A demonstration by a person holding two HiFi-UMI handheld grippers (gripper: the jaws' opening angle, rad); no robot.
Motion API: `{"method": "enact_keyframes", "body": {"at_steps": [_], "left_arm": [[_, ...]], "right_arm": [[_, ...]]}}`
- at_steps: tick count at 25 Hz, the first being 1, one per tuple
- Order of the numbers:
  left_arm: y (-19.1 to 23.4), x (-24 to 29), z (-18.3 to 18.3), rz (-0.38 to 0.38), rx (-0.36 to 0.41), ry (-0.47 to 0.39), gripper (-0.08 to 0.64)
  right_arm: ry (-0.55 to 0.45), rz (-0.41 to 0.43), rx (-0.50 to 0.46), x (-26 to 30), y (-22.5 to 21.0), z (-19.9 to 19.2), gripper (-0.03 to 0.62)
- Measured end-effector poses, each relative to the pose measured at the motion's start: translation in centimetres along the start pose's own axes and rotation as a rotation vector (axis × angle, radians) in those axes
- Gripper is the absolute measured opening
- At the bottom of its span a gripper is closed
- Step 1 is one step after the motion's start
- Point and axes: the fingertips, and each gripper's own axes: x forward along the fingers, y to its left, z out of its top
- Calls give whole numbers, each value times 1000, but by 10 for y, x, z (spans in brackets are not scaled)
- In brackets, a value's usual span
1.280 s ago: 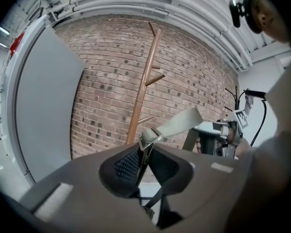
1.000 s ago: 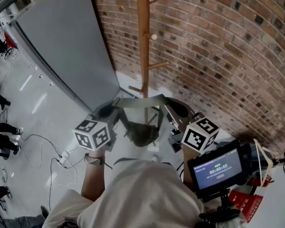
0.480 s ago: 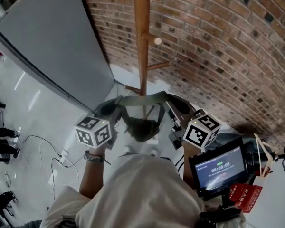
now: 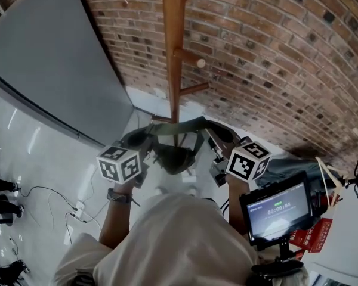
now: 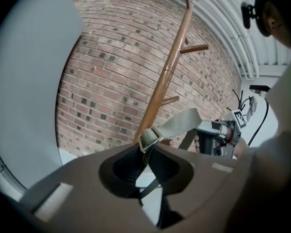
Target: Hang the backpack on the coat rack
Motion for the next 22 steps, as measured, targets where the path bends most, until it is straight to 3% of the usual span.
{"method": "enact_keyframes", "body": {"at_steps": [22], "left_arm": [[37, 29, -29, -11, -35, 115, 41]], "right_arm": [[86, -84, 58, 32, -35, -33, 11]]}}
